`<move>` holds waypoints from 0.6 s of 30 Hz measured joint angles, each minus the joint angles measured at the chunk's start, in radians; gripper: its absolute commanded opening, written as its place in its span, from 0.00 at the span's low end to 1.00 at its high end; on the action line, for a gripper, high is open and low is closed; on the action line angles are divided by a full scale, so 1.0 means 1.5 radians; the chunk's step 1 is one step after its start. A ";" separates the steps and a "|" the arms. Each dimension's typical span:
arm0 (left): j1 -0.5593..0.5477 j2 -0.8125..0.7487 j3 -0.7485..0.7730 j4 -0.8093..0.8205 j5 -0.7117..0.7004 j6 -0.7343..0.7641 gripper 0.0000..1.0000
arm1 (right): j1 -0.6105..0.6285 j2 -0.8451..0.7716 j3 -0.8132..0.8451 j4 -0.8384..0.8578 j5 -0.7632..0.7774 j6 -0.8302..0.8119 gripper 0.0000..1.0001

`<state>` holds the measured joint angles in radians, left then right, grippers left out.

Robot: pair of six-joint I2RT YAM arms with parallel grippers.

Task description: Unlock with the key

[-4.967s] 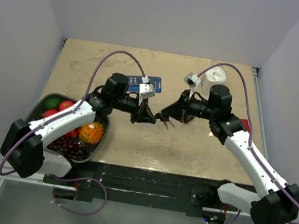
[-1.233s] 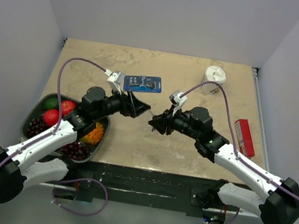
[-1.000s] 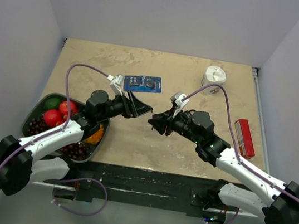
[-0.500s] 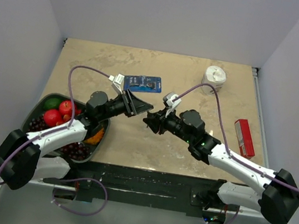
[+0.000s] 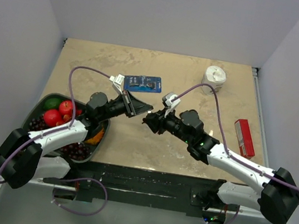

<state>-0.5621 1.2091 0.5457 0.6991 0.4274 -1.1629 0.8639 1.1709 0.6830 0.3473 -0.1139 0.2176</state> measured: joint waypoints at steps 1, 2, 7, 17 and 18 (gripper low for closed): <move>0.000 0.000 0.000 0.000 0.000 0.002 0.00 | 0.000 0.000 0.000 -0.002 0.000 0.002 0.35; 0.000 0.000 0.000 -0.001 0.001 0.005 0.00 | 0.000 -0.001 0.000 -0.003 0.000 0.005 0.51; 0.012 0.000 0.009 -0.025 0.009 0.050 0.00 | -0.034 -0.024 0.000 -0.020 -0.033 0.025 0.63; 0.044 -0.002 0.091 -0.127 0.094 0.224 0.00 | -0.228 -0.013 0.009 0.054 -0.373 0.162 0.61; 0.043 -0.003 0.094 -0.126 0.110 0.235 0.00 | -0.227 0.001 0.010 0.073 -0.407 0.181 0.61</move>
<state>-0.4969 1.2045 0.6872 0.5102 0.5930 -0.8101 0.5232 1.1717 0.6975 0.4564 -0.7250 0.4896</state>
